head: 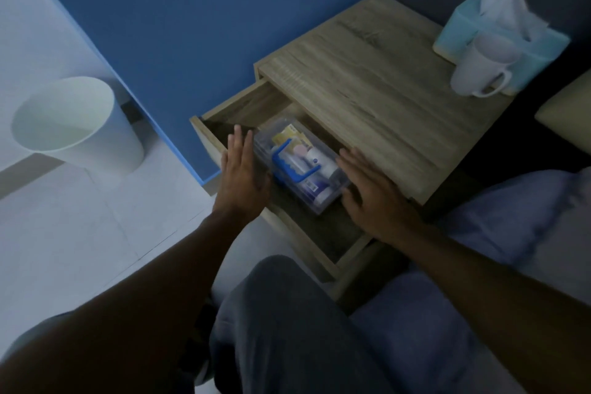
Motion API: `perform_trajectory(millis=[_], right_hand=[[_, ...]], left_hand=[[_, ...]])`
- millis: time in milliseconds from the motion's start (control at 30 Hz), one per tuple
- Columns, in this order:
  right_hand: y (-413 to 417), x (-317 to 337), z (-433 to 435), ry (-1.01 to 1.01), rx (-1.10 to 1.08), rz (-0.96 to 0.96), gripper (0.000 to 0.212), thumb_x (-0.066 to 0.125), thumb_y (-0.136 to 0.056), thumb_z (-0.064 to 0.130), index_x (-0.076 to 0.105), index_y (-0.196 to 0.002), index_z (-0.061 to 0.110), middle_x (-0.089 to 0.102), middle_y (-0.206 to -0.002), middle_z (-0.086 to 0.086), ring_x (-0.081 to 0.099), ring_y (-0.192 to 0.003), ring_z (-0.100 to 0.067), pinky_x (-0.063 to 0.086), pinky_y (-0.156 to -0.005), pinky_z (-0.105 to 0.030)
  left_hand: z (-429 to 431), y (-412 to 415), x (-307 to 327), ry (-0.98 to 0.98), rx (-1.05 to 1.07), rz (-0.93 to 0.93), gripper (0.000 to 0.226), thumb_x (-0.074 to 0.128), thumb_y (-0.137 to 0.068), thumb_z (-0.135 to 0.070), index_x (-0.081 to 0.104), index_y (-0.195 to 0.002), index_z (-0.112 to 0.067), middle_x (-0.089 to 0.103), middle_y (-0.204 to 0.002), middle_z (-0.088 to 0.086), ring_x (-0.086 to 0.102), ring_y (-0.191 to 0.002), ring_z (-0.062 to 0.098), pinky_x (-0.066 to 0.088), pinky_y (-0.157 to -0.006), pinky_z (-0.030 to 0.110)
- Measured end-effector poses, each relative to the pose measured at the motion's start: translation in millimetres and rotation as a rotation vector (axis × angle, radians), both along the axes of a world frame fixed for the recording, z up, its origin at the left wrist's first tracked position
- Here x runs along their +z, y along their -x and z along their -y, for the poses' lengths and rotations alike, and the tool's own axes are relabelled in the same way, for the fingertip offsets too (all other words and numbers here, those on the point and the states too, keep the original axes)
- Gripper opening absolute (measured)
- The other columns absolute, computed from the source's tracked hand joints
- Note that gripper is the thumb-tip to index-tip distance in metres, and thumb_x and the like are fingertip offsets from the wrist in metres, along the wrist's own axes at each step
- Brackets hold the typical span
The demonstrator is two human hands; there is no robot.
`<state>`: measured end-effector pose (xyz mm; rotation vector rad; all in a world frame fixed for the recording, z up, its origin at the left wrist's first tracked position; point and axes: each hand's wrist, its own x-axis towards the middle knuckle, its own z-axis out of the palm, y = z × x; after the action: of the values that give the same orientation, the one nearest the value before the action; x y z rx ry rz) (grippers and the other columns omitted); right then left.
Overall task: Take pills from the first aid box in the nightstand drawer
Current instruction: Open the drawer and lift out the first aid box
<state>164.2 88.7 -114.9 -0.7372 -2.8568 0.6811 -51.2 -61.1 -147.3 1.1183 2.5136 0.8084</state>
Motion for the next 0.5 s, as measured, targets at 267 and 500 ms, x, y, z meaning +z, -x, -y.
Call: perform_trajectory(millis=[267, 500], right_hand=[[54.0, -18.9, 55.4, 0.339, -0.574, -0.01, 0.082, 0.052, -0.097, 0.039, 0.002, -0.159, 0.022, -0.002, -0.168, -0.002, 0.015, -0.153, -0.024, 0.036, -0.117, -0.048], [68.3, -53.9, 50.1, 0.501, -0.919, -0.128, 0.084, 0.06, -0.091, 0.047, 0.012, -0.157, 0.026, 0.035, -0.154, -0.009, 0.051, -0.131, -0.025, 0.055, -0.089, -0.036]], left_hand=[[-52.0, 28.7, 9.4, 0.09, -0.092, -0.127, 0.072, 0.053, -0.093, -0.023, 0.016, -0.155, -0.016, 0.004, -0.165, 0.009, 0.001, -0.152, 0.026, 0.01, -0.12, 0.043], [-81.6, 44.1, -2.2, 0.195, -0.047, 0.185, 0.073, 0.05, -0.097, -0.033, 0.011, -0.156, -0.016, 0.002, -0.165, 0.012, 0.002, -0.151, 0.034, 0.018, -0.12, 0.054]])
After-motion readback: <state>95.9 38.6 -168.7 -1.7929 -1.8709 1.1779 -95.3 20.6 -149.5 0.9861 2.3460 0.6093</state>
